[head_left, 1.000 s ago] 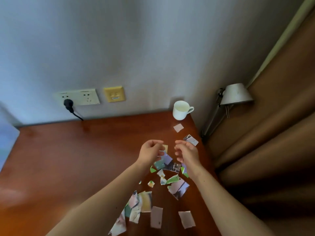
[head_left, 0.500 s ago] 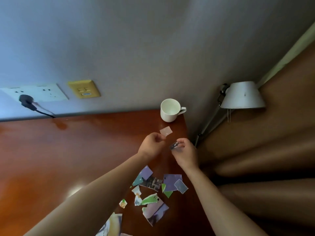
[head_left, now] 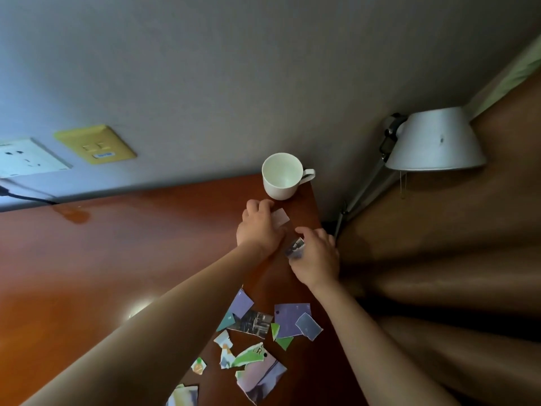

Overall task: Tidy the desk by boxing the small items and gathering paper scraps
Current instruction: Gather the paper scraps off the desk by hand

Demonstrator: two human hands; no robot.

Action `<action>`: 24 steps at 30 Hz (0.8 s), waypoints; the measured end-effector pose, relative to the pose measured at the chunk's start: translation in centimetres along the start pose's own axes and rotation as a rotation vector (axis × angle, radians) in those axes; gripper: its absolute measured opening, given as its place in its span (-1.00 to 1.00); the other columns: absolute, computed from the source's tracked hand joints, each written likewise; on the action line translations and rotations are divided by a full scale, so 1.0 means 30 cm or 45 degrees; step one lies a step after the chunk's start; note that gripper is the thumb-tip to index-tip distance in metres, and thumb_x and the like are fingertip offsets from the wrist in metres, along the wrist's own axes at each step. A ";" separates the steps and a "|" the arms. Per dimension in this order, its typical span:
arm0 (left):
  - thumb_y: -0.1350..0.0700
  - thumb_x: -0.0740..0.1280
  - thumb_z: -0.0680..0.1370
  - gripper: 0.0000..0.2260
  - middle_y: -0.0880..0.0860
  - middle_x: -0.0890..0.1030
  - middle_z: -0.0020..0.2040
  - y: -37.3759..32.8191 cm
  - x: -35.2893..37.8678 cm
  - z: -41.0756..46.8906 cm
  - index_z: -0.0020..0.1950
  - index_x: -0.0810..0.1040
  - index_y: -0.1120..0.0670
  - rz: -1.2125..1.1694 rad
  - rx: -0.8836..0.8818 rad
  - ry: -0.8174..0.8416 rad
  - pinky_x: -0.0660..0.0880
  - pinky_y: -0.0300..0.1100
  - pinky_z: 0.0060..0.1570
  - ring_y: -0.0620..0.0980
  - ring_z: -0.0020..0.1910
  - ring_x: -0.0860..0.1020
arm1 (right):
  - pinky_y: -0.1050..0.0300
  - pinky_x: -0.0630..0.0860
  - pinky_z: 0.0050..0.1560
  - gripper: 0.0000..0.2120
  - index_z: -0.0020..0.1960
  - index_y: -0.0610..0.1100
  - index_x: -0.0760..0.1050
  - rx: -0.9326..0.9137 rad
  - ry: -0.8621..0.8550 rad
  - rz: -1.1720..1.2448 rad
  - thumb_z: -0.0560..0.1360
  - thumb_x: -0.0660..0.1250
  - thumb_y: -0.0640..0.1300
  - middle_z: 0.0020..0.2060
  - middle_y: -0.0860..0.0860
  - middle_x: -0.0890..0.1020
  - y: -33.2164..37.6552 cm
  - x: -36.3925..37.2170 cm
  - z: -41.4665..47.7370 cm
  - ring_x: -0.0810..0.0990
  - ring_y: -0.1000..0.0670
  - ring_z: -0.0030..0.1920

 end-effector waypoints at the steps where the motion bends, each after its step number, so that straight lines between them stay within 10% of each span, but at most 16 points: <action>1: -0.02 0.39 0.48 -0.47 0.08 0.30 0.32 0.002 0.007 0.008 0.41 0.33 0.04 0.049 0.004 0.001 0.46 0.01 0.12 0.12 0.30 0.34 | 0.00 0.39 0.26 -0.44 0.37 0.07 0.39 0.010 0.014 0.014 0.40 0.43 -0.12 0.30 0.01 0.44 -0.002 -0.001 0.007 0.34 -0.10 0.33; 8: -0.01 0.31 0.54 -0.74 0.07 0.43 0.19 0.017 0.023 0.016 0.17 0.47 0.06 0.246 0.147 -0.021 0.44 -0.02 0.01 0.10 0.20 0.40 | 0.03 0.45 0.03 -0.86 0.01 -0.04 0.54 -0.072 -0.002 0.029 0.44 0.38 -0.13 0.01 0.01 0.62 -0.015 0.013 -0.002 0.47 -0.11 0.10; 17: -0.04 0.25 0.58 -0.89 0.00 0.63 -0.20 0.089 0.032 -0.164 -0.10 0.39 -0.06 -0.434 -0.008 0.199 0.54 -0.01 -0.16 0.04 -0.19 0.59 | -0.13 0.57 -0.15 -0.88 -0.17 -0.08 0.49 0.175 0.091 0.626 0.49 0.28 -0.05 -0.24 -0.04 0.61 -0.008 0.037 -0.095 0.59 -0.14 -0.19; 24: 0.28 0.17 0.60 -0.92 0.09 0.54 -0.17 0.121 0.022 -0.357 0.02 0.44 0.16 -0.943 -0.317 0.257 0.59 -0.18 -0.33 -0.03 -0.26 0.55 | 0.04 0.56 -0.15 -0.85 0.10 -0.14 0.48 0.377 0.145 1.109 0.60 0.22 -0.11 -0.02 -0.13 0.63 0.058 0.037 -0.242 0.61 -0.07 -0.09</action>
Point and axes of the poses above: each hand's wrist, its own z-axis towards the middle knuckle, its own x-axis out of the palm, y = z × x, the point moved 1 cm from there along z, towards the middle knuckle
